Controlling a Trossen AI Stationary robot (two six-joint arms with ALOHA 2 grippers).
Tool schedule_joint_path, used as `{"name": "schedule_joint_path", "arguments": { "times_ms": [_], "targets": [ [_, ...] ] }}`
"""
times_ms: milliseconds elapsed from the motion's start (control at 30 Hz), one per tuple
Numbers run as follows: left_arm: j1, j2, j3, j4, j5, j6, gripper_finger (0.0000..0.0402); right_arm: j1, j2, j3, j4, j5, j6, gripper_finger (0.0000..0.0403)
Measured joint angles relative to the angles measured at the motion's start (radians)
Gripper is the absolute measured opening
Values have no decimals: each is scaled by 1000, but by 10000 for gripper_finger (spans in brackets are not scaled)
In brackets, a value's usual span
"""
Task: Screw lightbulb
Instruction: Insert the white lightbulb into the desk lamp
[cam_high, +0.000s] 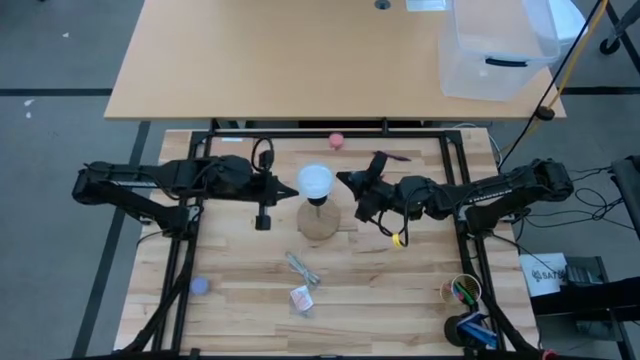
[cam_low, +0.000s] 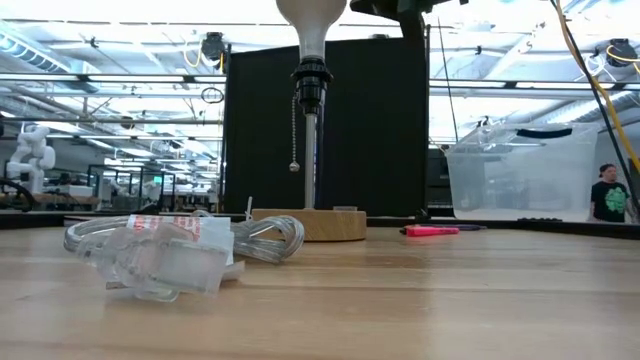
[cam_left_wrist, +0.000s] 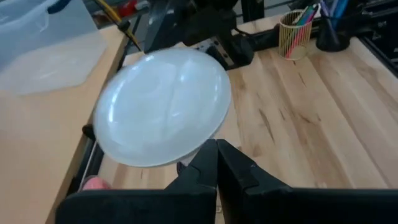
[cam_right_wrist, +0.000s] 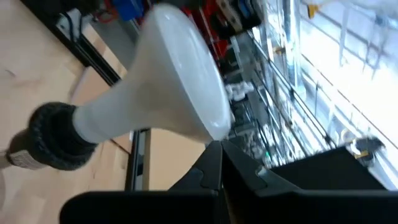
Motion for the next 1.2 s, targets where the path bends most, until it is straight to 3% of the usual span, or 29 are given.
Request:
{"name": "schedule_joint_path", "arguments": {
  "times_ms": [800,1200],
  "targets": [
    [155,37,0,2,-74,-30,0,80,0,0,-24,-75,50,0],
    [117,4,0,-34,-83,-32,0,16,0,0,-38,-13,63,0]
  ]
}}
